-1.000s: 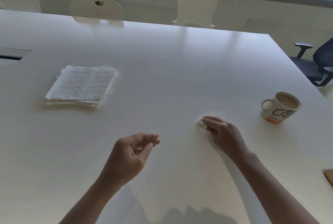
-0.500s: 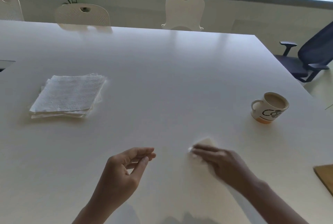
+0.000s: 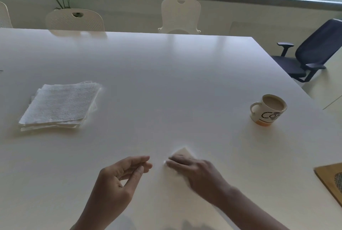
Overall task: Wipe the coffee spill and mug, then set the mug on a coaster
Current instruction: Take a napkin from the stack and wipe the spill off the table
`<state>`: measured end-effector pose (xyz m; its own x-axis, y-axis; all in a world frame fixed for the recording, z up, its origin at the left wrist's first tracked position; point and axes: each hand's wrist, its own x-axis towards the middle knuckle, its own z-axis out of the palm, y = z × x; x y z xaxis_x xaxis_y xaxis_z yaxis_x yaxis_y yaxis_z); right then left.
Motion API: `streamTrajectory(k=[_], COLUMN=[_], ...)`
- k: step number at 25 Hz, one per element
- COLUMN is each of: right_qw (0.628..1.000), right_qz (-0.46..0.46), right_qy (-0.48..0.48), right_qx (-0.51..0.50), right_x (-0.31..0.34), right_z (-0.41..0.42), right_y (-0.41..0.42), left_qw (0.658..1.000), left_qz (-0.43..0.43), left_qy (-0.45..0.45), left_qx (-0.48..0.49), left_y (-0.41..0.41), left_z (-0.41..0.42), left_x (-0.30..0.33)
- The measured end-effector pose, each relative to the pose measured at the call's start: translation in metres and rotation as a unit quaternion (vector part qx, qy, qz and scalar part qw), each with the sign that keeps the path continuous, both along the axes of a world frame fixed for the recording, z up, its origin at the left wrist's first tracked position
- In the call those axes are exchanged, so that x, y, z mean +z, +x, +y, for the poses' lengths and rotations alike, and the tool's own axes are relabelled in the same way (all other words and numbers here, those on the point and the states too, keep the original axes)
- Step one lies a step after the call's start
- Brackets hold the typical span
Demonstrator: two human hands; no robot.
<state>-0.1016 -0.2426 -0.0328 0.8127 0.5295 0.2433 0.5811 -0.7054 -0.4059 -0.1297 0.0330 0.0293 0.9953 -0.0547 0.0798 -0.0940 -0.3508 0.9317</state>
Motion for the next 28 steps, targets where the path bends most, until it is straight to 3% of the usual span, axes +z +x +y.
streamTrajectory(k=[1, 3, 5, 7, 11, 15, 17, 19, 21, 22, 25, 28], right_qw=[1.0, 0.99, 0.957, 0.938, 0.962, 0.994, 0.997, 0.973, 0.893, 0.862, 0.872, 0.907], right_qz=[-0.005, -0.011, -0.016, -0.018, 0.044, 0.016, 0.05, 0.197, 0.381, 0.414, 0.328, 0.217], right_qy=[0.0, -0.013, -0.054, -0.081, -0.067, 0.01, 0.049, 0.113, 0.232, 0.276, 0.24, 0.197], right_qx=[-0.016, -0.142, -0.285, -0.338, -0.262, -0.106, -0.044, -0.032, -0.056, -0.1, -0.271, -0.304], right_x=[0.0, 0.004, 0.012, 0.02, 0.018, 0.011, 0.012, 0.023, 0.037, 0.041, 0.045, 0.04], right_z=[-0.019, -0.06, -0.084, -0.074, 0.014, 0.066, 0.056, 0.033, -0.001, -0.019, -0.051, -0.055], right_y=[-0.003, 0.016, 0.065, 0.123, 0.177, 0.121, 0.084, 0.063, 0.062, 0.069, 0.087, 0.094], left_qw=[1.0, 1.0, 1.0, 1.0, 1.0, 1.0, 1.0, 1.0, 1.0, 1.0, 1.0, 1.0], left_qz=[-0.003, -0.012, -0.014, -0.006, -0.004, -0.012, -0.015, -0.017, -0.019, -0.018, -0.016, -0.015], left_qy=[0.002, 0.005, 0.009, 0.009, 0.009, 0.004, -0.001, -0.005, -0.01, -0.014, -0.02, -0.024], left_qx=[0.002, 0.008, 0.013, 0.016, 0.009, 0.012, 0.016, 0.015, 0.013, 0.012, 0.008, 0.002], left_y=[0.0, -0.002, -0.005, -0.007, -0.011, -0.006, -0.004, -0.004, -0.003, -0.002, -0.003, -0.007], left_z=[0.002, 0.006, 0.008, 0.009, 0.008, 0.012, 0.016, 0.018, 0.019, 0.019, 0.017, 0.017], left_x=[-0.001, -0.003, -0.003, -0.004, 0.001, 0.005, 0.006, 0.007, 0.007, 0.008, 0.009, 0.012])
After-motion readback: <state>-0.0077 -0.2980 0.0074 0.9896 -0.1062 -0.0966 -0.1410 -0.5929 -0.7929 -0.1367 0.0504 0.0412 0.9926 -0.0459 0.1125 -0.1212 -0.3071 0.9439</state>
